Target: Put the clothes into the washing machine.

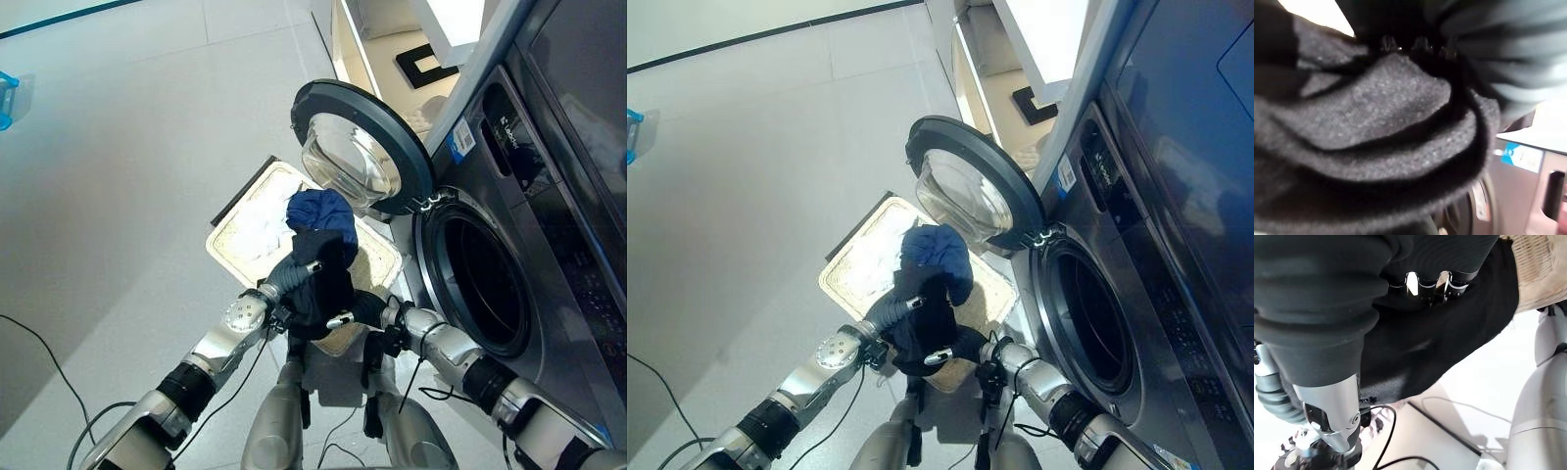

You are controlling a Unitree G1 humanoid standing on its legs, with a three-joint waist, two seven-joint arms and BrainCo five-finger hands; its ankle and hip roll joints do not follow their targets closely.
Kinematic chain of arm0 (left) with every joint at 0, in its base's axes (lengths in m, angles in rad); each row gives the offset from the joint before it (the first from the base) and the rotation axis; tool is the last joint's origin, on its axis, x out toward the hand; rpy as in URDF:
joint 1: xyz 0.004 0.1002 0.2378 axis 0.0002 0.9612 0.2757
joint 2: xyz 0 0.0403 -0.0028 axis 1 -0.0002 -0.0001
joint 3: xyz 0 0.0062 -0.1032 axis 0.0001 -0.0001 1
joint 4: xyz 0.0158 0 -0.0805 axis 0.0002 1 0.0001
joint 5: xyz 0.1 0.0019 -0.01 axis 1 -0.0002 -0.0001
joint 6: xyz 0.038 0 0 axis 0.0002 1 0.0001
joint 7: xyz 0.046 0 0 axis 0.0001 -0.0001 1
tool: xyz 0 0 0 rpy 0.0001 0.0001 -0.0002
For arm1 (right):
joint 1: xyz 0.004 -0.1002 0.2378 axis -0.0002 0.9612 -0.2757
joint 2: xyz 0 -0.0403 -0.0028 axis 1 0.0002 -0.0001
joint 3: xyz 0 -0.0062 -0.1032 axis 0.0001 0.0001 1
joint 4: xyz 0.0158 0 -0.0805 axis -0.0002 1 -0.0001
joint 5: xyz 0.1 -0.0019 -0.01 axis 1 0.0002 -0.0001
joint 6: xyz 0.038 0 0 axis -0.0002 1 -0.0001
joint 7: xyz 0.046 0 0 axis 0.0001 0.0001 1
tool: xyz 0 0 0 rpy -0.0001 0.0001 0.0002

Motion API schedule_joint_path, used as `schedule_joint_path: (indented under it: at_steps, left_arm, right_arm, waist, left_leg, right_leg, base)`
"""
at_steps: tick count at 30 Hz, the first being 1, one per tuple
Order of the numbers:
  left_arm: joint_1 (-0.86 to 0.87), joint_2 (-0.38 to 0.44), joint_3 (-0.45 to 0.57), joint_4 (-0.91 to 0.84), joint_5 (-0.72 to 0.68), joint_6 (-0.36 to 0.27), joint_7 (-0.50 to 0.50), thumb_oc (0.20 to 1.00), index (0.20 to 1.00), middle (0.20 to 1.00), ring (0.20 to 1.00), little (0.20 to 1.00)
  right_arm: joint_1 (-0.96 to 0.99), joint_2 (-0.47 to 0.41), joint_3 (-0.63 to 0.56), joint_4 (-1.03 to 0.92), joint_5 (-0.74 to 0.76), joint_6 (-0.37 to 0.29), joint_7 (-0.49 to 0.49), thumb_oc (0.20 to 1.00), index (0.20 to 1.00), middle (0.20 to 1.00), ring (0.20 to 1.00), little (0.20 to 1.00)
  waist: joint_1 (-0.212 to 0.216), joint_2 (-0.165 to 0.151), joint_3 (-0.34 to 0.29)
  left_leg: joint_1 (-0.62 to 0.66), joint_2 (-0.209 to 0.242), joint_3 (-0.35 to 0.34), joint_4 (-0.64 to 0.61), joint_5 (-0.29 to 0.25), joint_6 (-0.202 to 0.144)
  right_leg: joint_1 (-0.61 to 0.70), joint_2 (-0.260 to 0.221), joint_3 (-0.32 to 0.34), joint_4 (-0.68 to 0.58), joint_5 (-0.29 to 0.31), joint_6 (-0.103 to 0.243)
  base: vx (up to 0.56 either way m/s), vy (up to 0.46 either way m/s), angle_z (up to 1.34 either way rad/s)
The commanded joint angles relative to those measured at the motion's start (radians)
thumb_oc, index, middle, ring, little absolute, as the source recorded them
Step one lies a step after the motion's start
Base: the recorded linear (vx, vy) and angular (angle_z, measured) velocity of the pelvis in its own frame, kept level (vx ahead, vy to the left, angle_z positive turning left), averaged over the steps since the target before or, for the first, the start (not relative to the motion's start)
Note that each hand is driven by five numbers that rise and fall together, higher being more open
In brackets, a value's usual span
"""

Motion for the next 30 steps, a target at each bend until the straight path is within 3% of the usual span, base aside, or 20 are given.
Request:
schedule_joint_path:
  at_steps: [1,5,6,7,8,9,19,21,23,27,30]
  left_arm:
    - [-0.059,-0.051,-0.054,-0.092,-0.055,-0.016,-0.070,0.200,0.200,0.200,0.200,0.200]
    - [-0.069,-0.045,-0.064,-0.090,-0.060,-0.003,-0.069,0.200,0.200,0.200,0.200,0.200]
    - [-0.068,-0.050,-0.066,-0.083,-0.066,0.011,-0.059,0.200,0.200,0.200,0.200,0.200]
    - [-0.069,-0.051,-0.066,-0.081,-0.072,0.015,-0.053,0.200,0.200,0.200,0.200,0.200]
    - [-0.068,-0.057,-0.064,-0.076,-0.079,0.019,-0.046,0.200,0.200,0.200,0.200,0.200]
    - [-0.067,-0.063,-0.063,-0.072,-0.079,0.019,-0.039,0.200,0.200,0.200,0.200,0.200]
    - [-0.057,-0.085,-0.044,-0.029,-0.046,0.007,0.087,0.200,0.200,0.200,0.200,0.200]
    - [-0.061,-0.085,-0.039,-0.012,-0.024,-0.020,0.113,0.200,0.200,0.200,0.200,0.200]
    - [-0.062,-0.089,-0.031,0.004,0.004,-0.044,0.179,1.000,1.000,1.000,1.000,1.000]
    - [-0.062,-0.091,-0.018,0.023,0.063,-0.061,0.271,1.000,1.000,1.000,1.000,1.000]
    - [-0.065,-0.089,-0.008,0.040,0.209,-0.092,0.415,1.000,1.000,1.000,1.000,1.000]
  right_arm:
    - [0.004,0.092,0.053,-0.099,0.042,-0.017,0.034,1.000,1.000,1.000,1.000,1.000]
    - [-0.002,0.090,0.058,-0.101,0.055,-0.019,0.050,1.000,1.000,1.000,1.000,1.000]
    - [0.000,0.096,0.064,-0.107,0.068,-0.015,0.078,0.918,0.918,0.918,0.918,0.918]
    - [0.001,0.098,0.067,-0.109,0.070,-0.013,0.084,0.721,0.721,0.721,0.721,0.721]
    - [0.001,0.098,0.069,-0.112,0.071,-0.008,0.095,0.316,0.316,0.316,0.316,0.316]
    - [0.001,0.099,0.071,-0.115,0.078,-0.002,0.104,0.200,0.200,0.200,0.200,0.200]
    - [0.002,0.113,0.086,-0.114,0.077,0.001,0.114,0.200,0.200,0.200,0.200,0.200]
    - [-0.002,0.115,0.083,-0.109,0.072,0.004,0.105,0.200,0.200,0.200,0.200,0.200]
    - [-0.003,0.118,0.080,-0.097,0.073,0.004,0.085,0.200,0.200,0.200,0.200,0.200]
    - [0.001,0.123,0.068,-0.081,0.096,0.008,0.057,0.200,0.200,0.200,0.200,0.200]
    - [0.007,0.132,0.045,-0.044,0.127,0.016,0.035,0.200,0.200,0.200,0.200,0.200]
  waist:
    - [0.001,-0.074,-0.018]
    - [0.001,-0.074,-0.014]
    - [0.003,-0.075,-0.014]
    - [0.003,-0.075,-0.014]
    - [0.004,-0.077,-0.014]
    - [0.004,-0.078,-0.013]
    - [0.010,-0.083,-0.004]
    - [0.010,-0.086,-0.001]
    - [0.009,-0.087,0.001]
    - [0.010,-0.089,0.002]
    - [0.010,-0.085,0.008]
  left_leg:
    - [0.026,-0.071,0.064,0.001,-0.090,0.006]
    - [0.024,-0.073,0.063,0.001,-0.091,0.008]
    - [0.023,-0.074,0.061,0.001,-0.091,0.009]
    - [0.023,-0.074,0.061,0.001,-0.091,0.009]
    - [0.021,-0.075,0.061,0.001,-0.091,0.010]
    - [0.020,-0.076,0.062,0.001,-0.091,0.011]
    - [0.010,-0.082,0.053,0.003,-0.088,0.015]
    - [0.008,-0.083,0.055,0.005,-0.088,0.015]
    - [0.008,-0.083,0.052,0.005,-0.088,0.016]
    - [0.005,-0.085,0.048,0.012,-0.089,0.017]
    - [0.001,-0.088,0.041,0.020,-0.089,0.018]
  right_leg:
    - [-0.039,-0.011,0.013,0.037,-0.026,0.078]
    - [-0.041,-0.012,0.013,0.037,-0.026,0.078]
    - [-0.044,-0.012,0.011,0.038,-0.026,0.079]
    - [-0.044,-0.013,0.011,0.038,-0.025,0.079]
    - [-0.047,-0.013,0.011,0.039,-0.025,0.080]
    - [-0.048,-0.013,0.011,0.039,-0.025,0.080]
    - [-0.058,-0.011,0.013,0.040,-0.024,0.076]
    - [-0.058,-0.011,0.014,0.037,-0.023,0.076]
    - [-0.060,-0.009,0.019,0.039,-0.024,0.073]
    - [-0.064,-0.010,0.021,0.047,-0.027,0.071]
    - [-0.067,-0.010,0.020,0.058,-0.032,0.067]
  base:
    - [0.02,0.010,-0.04]
    - [0.01,-0.002,-0.01]
    - [0.04,-0.012,0.00]
    - [0.04,-0.011,-0.02]
    - [0.00,0.000,0.00]
    - [0.00,0.000,0.00]
    - [0.02,-0.009,-0.07]
    - [0.01,-0.027,-0.05]
    - [0.02,-0.046,-0.04]
    - [0.02,-0.051,-0.03]
    - [0.01,-0.048,-0.03]
